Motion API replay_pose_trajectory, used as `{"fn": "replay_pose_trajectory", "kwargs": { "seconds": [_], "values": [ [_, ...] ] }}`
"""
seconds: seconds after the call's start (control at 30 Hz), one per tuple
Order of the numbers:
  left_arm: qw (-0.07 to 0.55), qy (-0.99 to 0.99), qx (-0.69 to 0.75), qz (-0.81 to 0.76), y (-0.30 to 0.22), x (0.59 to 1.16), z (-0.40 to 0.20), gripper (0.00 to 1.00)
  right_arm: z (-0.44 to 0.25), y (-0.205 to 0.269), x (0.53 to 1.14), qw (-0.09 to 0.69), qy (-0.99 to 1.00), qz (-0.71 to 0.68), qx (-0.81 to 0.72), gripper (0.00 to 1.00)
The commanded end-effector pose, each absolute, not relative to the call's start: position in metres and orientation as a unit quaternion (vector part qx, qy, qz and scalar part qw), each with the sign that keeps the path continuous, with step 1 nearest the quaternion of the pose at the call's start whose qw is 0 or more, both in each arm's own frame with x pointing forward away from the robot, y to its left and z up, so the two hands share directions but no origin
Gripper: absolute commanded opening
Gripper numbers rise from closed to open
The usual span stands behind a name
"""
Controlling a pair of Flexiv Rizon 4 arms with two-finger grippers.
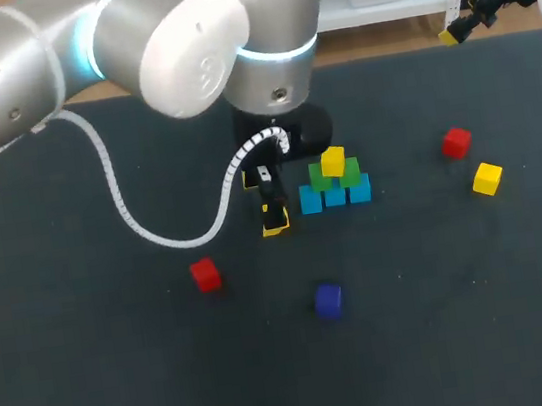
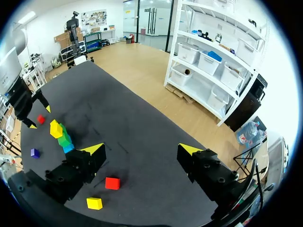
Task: Place the blue cubes, place green cubes on the blue cubes, place the yellow cubes on the green cubes, then place the red cubes on the yellow cubes, and place purple cube on the red cubes.
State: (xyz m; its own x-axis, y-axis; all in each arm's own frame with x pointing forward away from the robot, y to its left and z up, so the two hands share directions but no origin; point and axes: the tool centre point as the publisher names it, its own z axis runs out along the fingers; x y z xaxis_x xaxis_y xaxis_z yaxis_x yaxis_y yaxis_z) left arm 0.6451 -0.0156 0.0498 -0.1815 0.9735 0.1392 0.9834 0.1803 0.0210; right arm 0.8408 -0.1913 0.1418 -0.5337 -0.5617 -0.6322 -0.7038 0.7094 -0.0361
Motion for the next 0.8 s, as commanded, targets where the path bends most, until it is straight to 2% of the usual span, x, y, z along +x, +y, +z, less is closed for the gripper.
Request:
{"fn": "replay_pose_trajectory", "kwargs": {
  "seconds": [0.03, 0.37, 0.8],
  "values": [
    [0.021, -0.761, -0.647, -0.037, -0.014, 0.642, 0.041, 1.0, 0.142, -0.192, 0.839, 0.317, 0.868, 0.112, -0.364, 1.0],
    [0.023, -0.737, -0.675, -0.015, -0.012, 0.651, 0.031, 1.0, 0.142, -0.192, 0.839, 0.317, 0.868, 0.112, -0.364, 1.0],
    [0.022, -0.738, -0.675, 0.009, -0.037, 0.65, 0.02, 1.0, 0.142, -0.192, 0.839, 0.317, 0.868, 0.112, -0.364, 1.0]
  ]
}}
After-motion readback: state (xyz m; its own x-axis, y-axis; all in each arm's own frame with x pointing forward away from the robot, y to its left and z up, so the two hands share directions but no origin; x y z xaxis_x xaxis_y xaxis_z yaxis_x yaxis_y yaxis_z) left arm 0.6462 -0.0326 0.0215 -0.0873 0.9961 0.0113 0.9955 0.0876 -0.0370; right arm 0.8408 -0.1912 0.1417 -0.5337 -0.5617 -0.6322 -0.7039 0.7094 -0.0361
